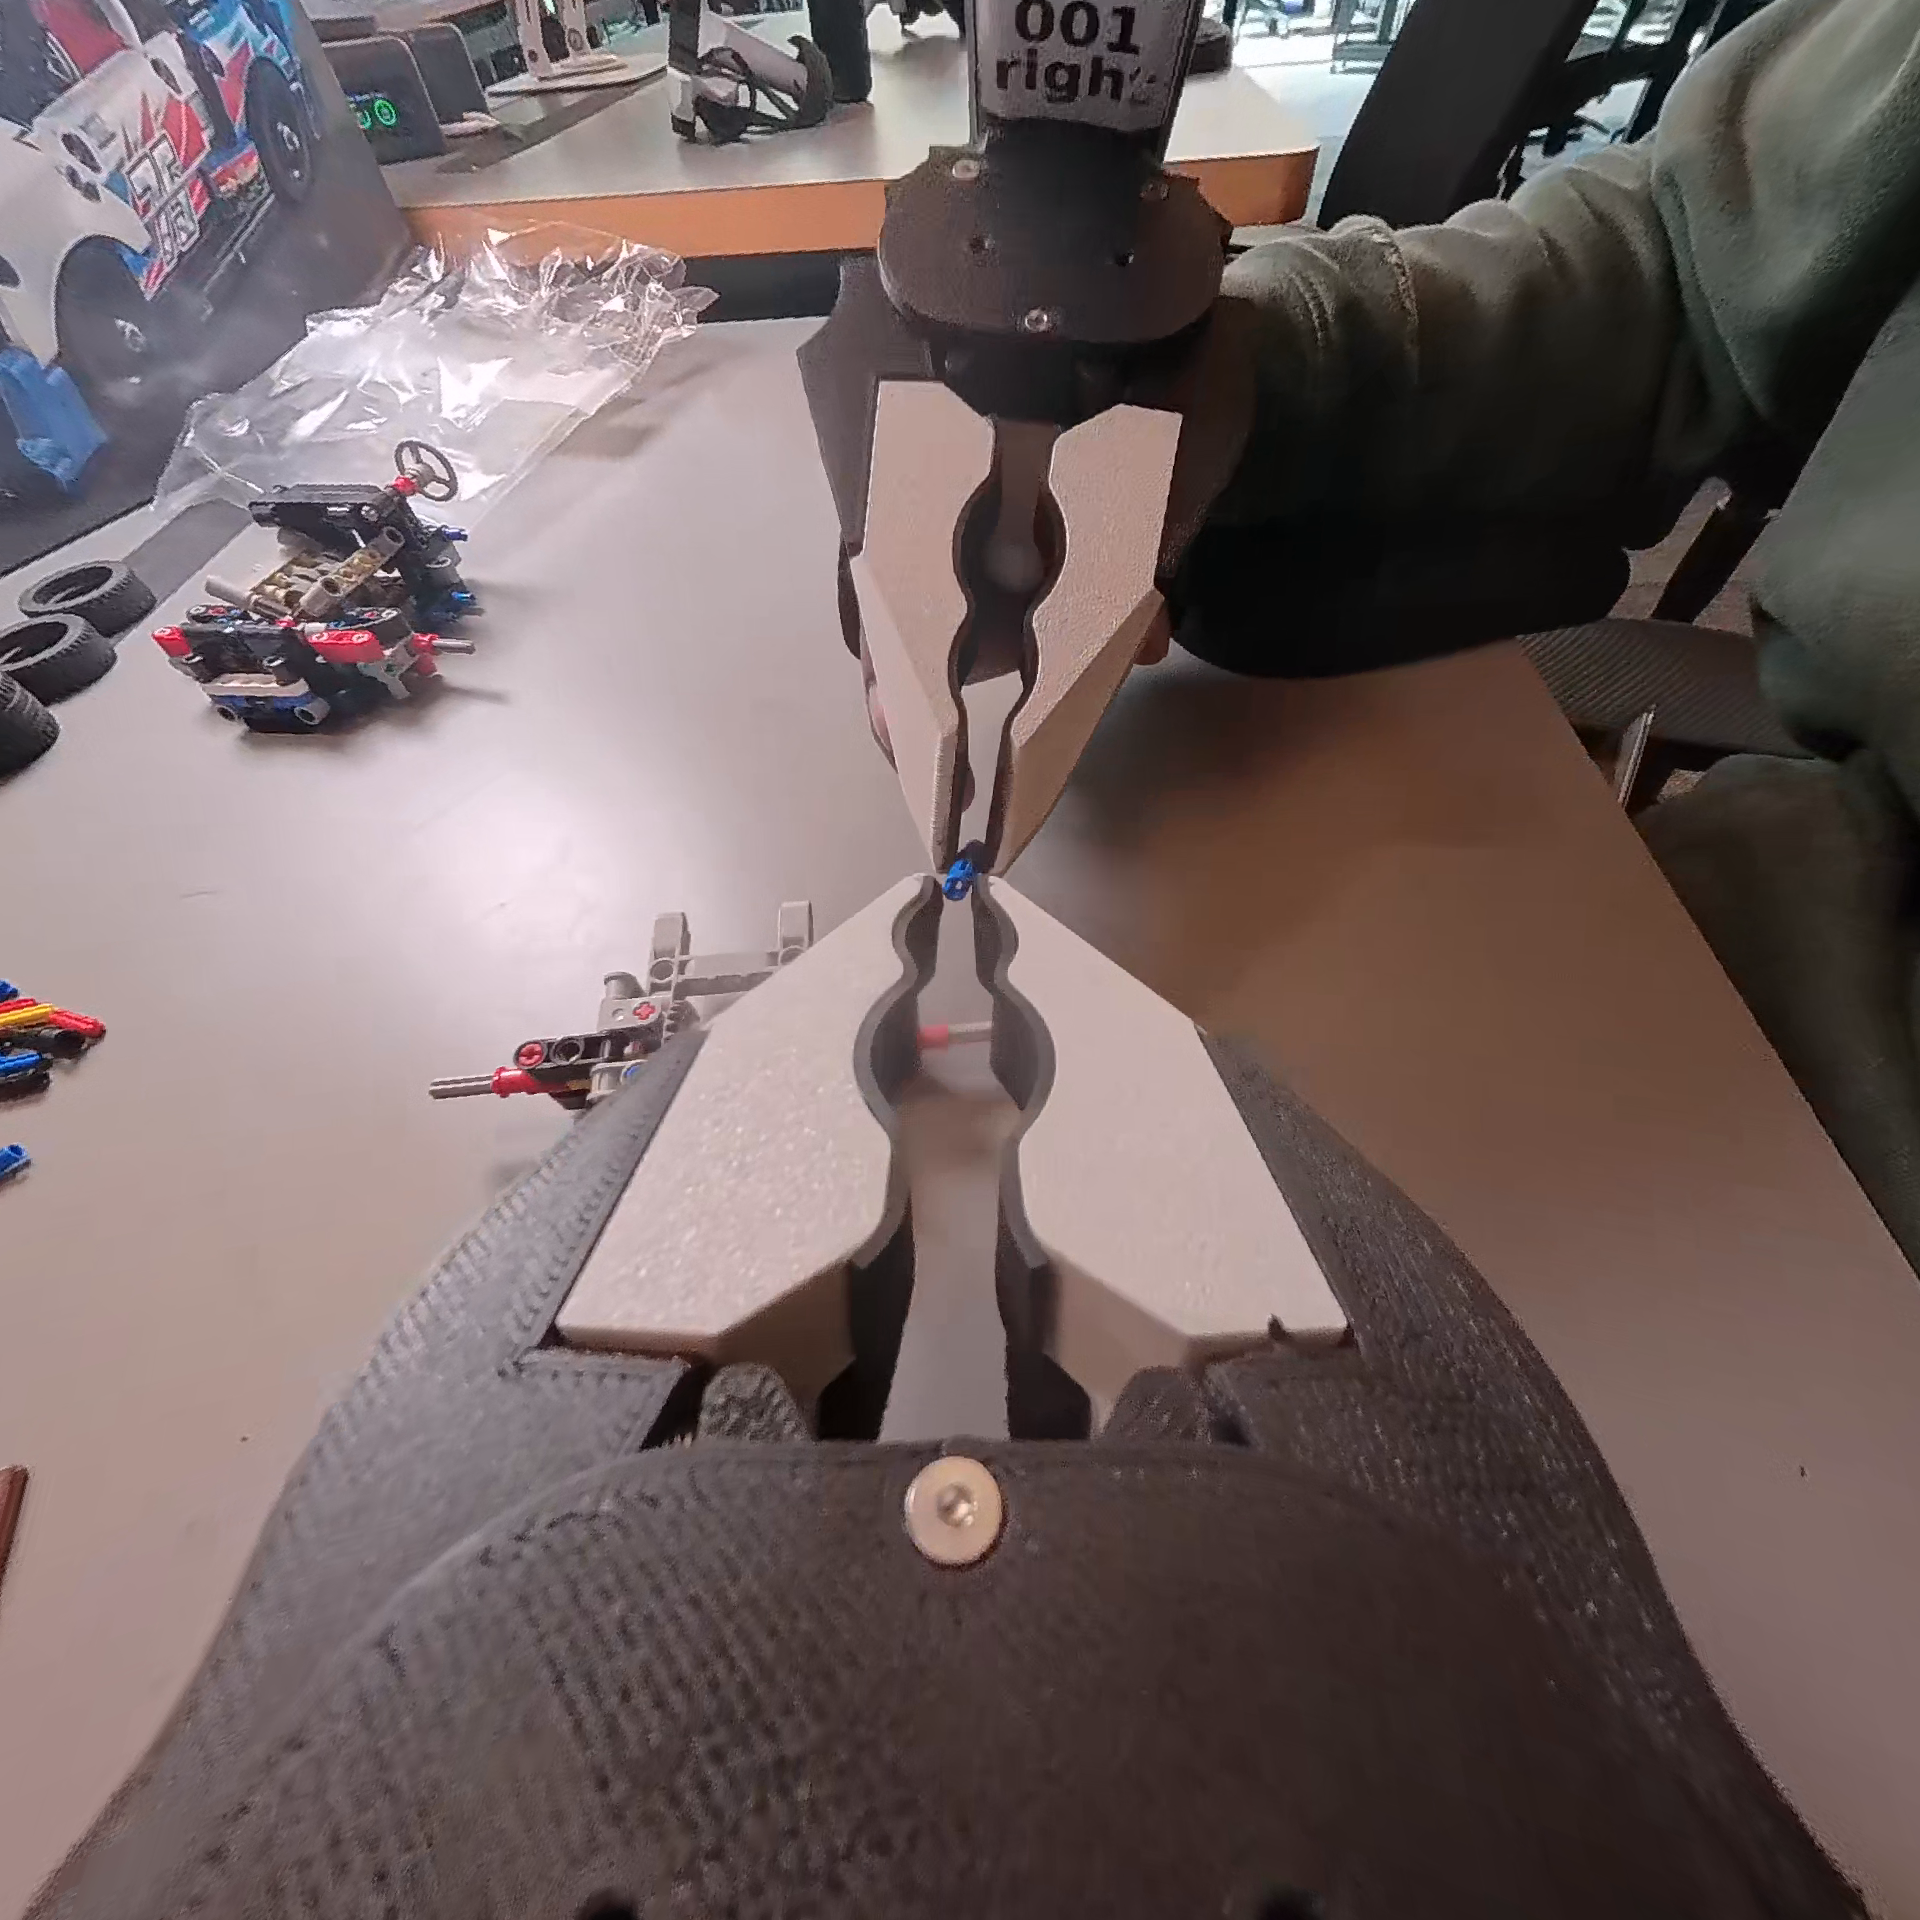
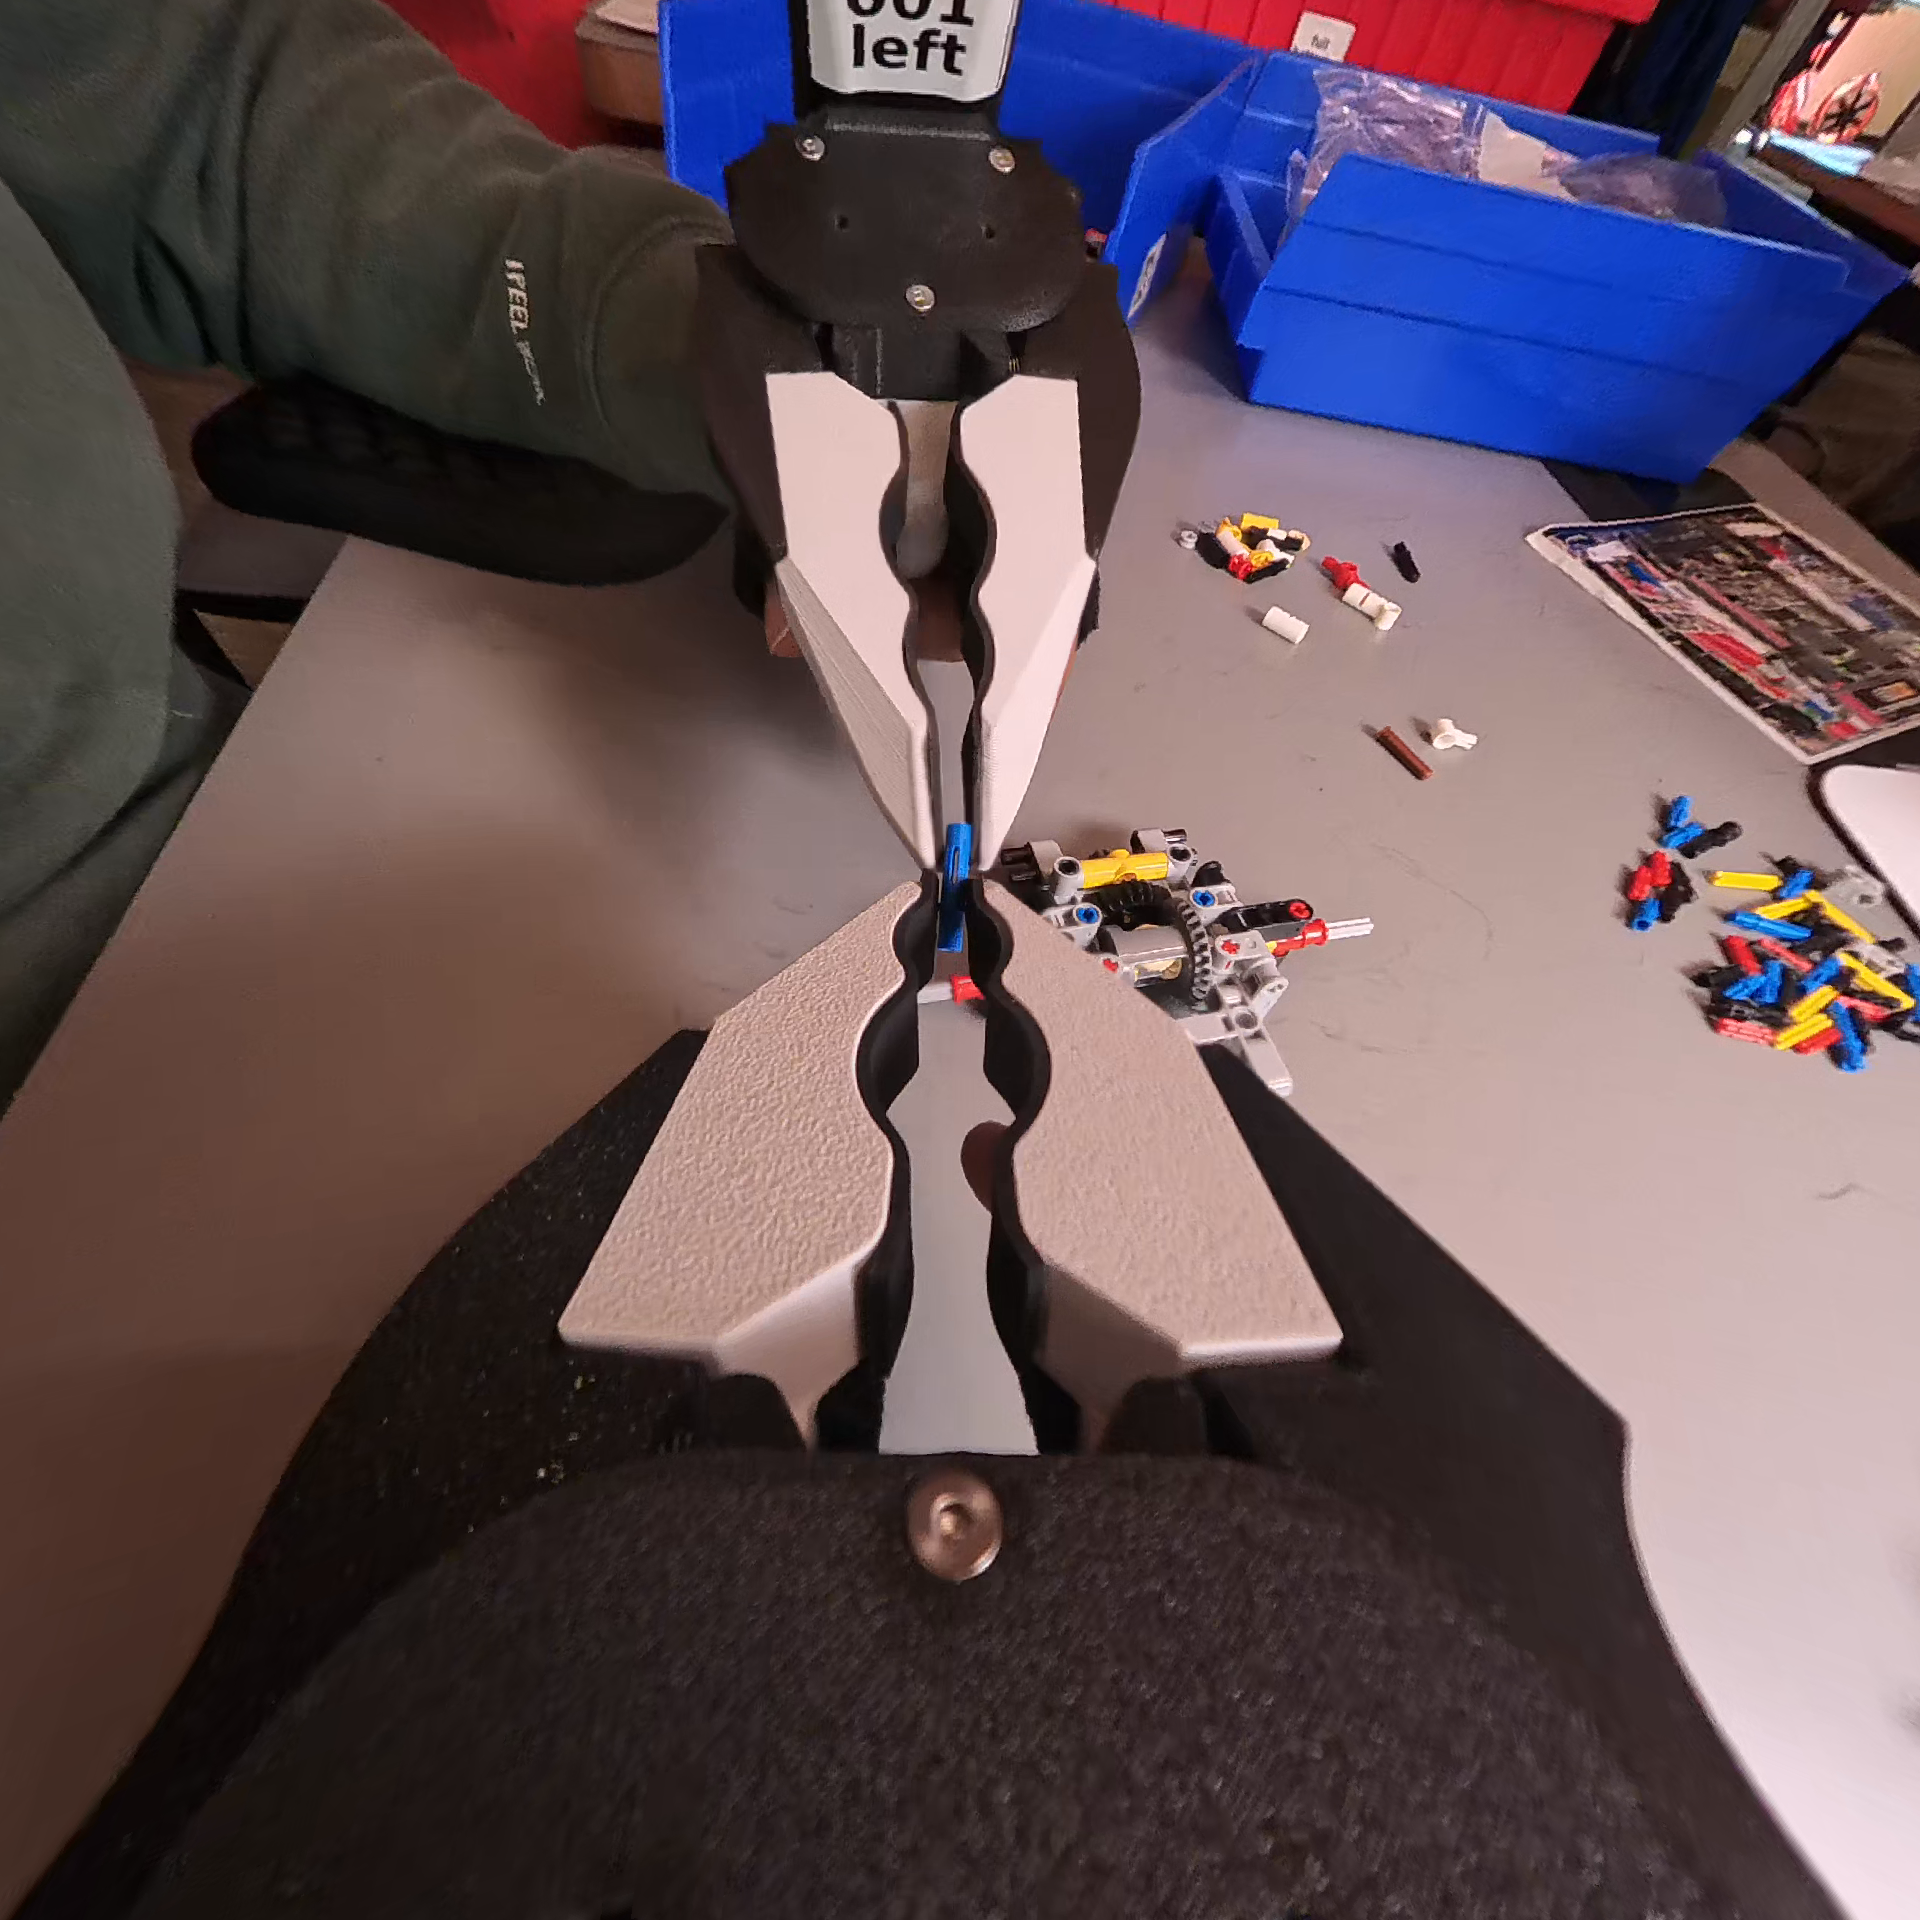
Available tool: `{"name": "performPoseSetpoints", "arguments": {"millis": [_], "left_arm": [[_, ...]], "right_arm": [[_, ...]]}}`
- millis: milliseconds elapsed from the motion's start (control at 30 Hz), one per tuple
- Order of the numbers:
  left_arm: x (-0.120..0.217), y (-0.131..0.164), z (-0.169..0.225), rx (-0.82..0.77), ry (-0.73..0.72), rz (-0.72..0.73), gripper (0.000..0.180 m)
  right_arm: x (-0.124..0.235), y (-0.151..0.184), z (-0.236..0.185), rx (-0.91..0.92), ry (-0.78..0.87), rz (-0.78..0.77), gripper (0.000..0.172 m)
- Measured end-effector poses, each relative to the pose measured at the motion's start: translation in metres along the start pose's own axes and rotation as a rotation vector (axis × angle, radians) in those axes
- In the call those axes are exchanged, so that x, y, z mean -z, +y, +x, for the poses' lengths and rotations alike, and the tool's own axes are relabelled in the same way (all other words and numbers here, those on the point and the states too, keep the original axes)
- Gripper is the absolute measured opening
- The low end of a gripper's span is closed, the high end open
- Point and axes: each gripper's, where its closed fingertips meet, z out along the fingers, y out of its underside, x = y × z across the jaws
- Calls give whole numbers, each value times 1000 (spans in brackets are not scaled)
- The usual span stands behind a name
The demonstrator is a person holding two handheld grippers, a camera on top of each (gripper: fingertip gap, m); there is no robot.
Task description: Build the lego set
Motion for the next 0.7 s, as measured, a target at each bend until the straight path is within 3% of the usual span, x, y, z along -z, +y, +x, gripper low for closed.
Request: {"name": "performPoseSetpoints", "arguments": {"millis": [167,267,367,700], "left_arm": [[5,-10,-2,80,32,68,3],[14,-25,-7,225,84,189,3],[23,-35,-11,333,133,285,3],[28,-51,-6,569,301,414,3]], "right_arm": [[5,-13,4,42,47,65,4],[13,-24,8,38,64,132,20],[20,-33,14,66,114,177,26],[18,-54,9,310,262,212,10]]}}
